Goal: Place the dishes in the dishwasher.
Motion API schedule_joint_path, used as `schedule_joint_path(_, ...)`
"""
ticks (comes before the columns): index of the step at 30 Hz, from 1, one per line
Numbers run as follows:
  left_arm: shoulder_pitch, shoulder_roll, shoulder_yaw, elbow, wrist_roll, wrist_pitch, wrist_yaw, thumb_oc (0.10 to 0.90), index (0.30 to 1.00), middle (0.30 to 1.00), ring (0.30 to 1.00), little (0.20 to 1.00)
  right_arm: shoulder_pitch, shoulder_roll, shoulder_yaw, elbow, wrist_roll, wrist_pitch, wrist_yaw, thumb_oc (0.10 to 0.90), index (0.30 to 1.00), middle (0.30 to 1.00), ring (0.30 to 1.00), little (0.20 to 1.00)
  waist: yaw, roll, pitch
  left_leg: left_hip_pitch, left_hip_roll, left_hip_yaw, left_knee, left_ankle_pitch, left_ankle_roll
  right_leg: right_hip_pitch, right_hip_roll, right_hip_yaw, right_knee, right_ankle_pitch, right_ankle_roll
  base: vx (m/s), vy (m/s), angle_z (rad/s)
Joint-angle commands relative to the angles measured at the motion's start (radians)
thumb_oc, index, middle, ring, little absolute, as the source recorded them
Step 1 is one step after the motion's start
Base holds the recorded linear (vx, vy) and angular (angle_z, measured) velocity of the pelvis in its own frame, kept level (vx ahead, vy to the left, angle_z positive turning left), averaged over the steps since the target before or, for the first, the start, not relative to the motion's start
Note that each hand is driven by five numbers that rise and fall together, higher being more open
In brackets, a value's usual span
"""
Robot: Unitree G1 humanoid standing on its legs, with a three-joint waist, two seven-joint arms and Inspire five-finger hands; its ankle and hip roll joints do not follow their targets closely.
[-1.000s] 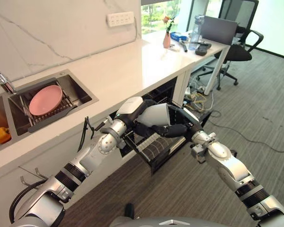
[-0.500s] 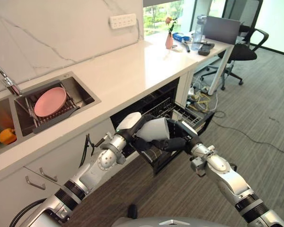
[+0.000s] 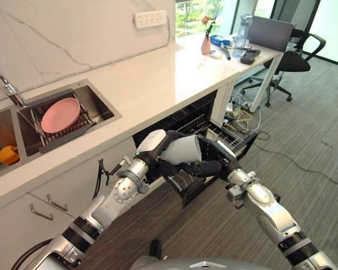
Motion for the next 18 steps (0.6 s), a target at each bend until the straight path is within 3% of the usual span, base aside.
schedule_joint_path(1, -0.064, -0.128, -0.124, -0.110, -0.036, -0.186, 0.006, 0.800, 0.900, 0.900, 0.900, 0.900, -0.181, 0.196, -0.124, -0.262, 0.105, -0.266, 0.015, 0.400, 0.300, 0.300, 0.300, 0.300, 0.010, 0.015, -0.039, 0.142, -0.004, 0.027, 0.010, -0.119, -0.050, -0.031, 0.001, 0.037, 0.017, 0.014, 0.033, 0.00, 0.000, 0.00)
schedule_joint_path(10, 0.052, -0.129, -0.005, -0.124, -0.067, -0.176, 0.063, 0.800, 0.900, 0.900, 0.900, 0.900, -0.098, 0.206, -0.248, -0.291, 0.133, -0.337, 0.005, 0.400, 0.300, 0.300, 0.300, 0.300, 0.020, 0.011, -0.039, 0.145, -0.004, 0.012, 0.010, -0.129, -0.052, -0.021, 0.000, 0.022, 0.017, -0.002, 0.030, 0.01, -0.008, 0.04)
schedule_joint_path(18, 0.125, -0.146, 0.080, -0.117, -0.097, -0.160, 0.106, 0.800, 0.900, 0.900, 0.900, 0.900, -0.054, 0.217, -0.296, -0.311, 0.146, -0.370, 0.000, 0.400, 0.300, 0.300, 0.300, 0.300, 0.028, 0.009, -0.037, 0.141, -0.004, 0.004, 0.010, -0.127, -0.053, -0.019, -0.001, 0.011, 0.017, -0.006, 0.031, 0.01, -0.010, 0.07)
